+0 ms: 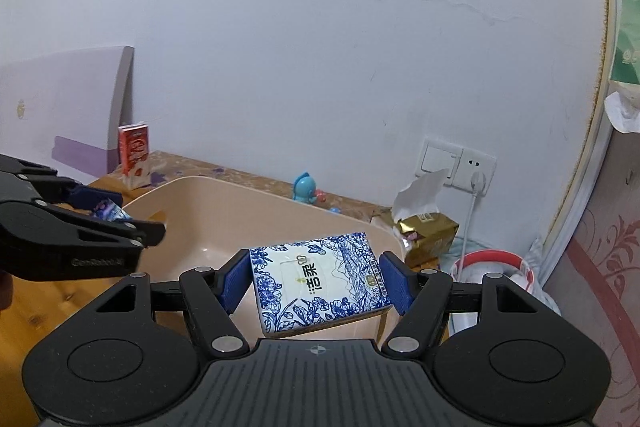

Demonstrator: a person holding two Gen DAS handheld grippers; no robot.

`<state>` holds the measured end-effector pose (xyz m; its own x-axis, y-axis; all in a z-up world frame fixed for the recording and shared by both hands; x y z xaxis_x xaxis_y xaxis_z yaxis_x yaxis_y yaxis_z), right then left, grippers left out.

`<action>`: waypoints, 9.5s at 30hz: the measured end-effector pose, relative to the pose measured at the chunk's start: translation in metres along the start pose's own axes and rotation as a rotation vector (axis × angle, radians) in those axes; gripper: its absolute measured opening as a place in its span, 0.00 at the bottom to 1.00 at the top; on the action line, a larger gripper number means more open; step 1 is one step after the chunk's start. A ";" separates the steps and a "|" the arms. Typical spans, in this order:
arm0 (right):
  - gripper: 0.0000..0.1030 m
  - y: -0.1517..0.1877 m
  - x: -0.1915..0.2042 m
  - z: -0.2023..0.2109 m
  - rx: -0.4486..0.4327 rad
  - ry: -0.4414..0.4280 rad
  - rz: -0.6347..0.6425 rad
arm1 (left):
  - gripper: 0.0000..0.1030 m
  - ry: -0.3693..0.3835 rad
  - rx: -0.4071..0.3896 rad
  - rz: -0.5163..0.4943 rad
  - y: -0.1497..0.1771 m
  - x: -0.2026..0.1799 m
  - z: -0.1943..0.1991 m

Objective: Organize objects
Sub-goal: 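Carry both boxes over the beige bin and open both grippers, then withdraw both grippers from the bin toward the remaining items, then grasp the green plaid scrunchie with the left gripper while the right grasps the green snack bag, then lift both items over the beige bin and open both grippers, then move both grippers back to the white box and blue tissue pack, then grasp the white box with the left gripper while the right grasps the blue tissue pack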

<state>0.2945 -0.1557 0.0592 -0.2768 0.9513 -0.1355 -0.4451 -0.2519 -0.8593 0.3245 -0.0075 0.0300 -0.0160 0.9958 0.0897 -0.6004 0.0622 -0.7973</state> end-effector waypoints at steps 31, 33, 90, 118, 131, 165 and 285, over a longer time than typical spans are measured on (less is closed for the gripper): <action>0.86 0.012 0.006 -0.028 0.073 0.061 0.034 | 0.73 0.048 0.128 0.028 0.022 0.011 -0.020; 0.87 0.012 0.007 -0.016 0.062 0.066 0.038 | 0.75 0.046 0.113 0.026 0.023 0.014 -0.008; 0.51 0.157 0.061 -0.012 0.325 -0.009 -0.086 | 0.26 0.133 0.326 0.009 0.161 0.069 -0.010; 0.38 0.112 0.051 0.054 0.146 -0.015 -0.085 | 0.18 0.132 0.149 -0.014 0.117 0.060 0.066; 0.38 0.046 0.031 0.072 -0.012 -0.001 -0.063 | 0.18 0.127 -0.022 -0.061 0.039 0.035 0.094; 0.39 0.023 0.010 -0.063 0.109 -0.010 -0.016 | 0.23 0.098 0.115 -0.067 0.016 -0.009 -0.047; 0.41 0.165 0.129 0.008 0.353 -0.119 -0.121 | 0.30 0.253 0.309 -0.161 0.169 0.020 0.018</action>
<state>0.1781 -0.0758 -0.0964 -0.2918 0.9559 0.0327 -0.7406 -0.2042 -0.6402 0.2079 0.0213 -0.0922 0.2708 0.9625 0.0187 -0.7911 0.2335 -0.5654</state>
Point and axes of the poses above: each gripper's, at about its wrist camera, not at the fingertips, and z roughly against the way its jaws point, x to its left, y to its underside, the point moved 9 cm from there along -z, roughly the way its jaws point, and after that the axes turned 3 degrees about x, right-handed, at the moved point
